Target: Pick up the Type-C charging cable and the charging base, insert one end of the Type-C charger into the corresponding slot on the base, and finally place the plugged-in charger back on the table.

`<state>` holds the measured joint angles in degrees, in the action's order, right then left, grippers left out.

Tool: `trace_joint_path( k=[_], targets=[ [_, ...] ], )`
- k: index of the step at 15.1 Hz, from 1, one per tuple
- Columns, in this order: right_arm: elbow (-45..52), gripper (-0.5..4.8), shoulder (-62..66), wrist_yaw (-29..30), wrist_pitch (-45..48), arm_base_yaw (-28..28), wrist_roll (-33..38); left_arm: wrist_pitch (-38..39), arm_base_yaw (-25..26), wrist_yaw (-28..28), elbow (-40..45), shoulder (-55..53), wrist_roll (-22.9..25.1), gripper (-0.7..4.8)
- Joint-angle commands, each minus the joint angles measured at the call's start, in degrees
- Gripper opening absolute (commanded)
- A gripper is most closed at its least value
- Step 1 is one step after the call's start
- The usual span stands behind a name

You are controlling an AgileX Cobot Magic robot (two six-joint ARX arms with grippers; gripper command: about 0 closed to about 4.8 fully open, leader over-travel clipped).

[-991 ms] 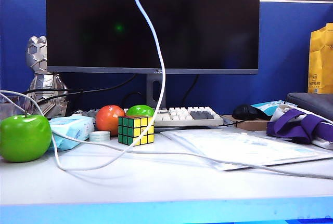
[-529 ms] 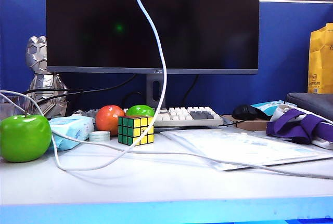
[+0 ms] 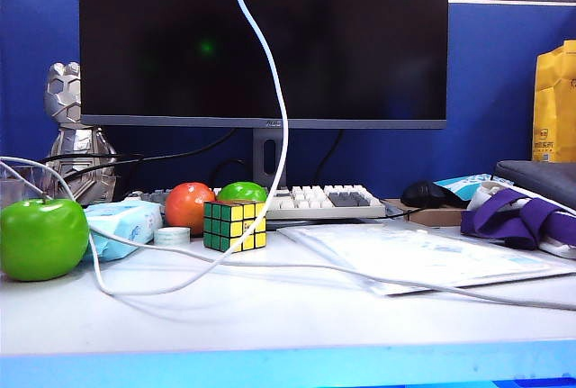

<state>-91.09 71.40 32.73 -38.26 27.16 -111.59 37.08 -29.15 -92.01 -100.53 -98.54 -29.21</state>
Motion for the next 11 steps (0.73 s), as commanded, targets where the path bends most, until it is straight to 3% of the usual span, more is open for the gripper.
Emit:
trace_joint_path(
  k=[1, 11],
  targets=[
    [-0.3, -0.04, -0.8, 0.4, 2.2, 0.1, -0.1, -0.8, 0.0, -0.6, -0.2, 0.4, 0.2, -0.06],
    [-0.3, -0.04, -0.7, 0.4, 0.6, 0.1, -0.1, -1.9, 0.0, 0.9, -0.2, 0.4, -1.5, -0.06]
  ],
)
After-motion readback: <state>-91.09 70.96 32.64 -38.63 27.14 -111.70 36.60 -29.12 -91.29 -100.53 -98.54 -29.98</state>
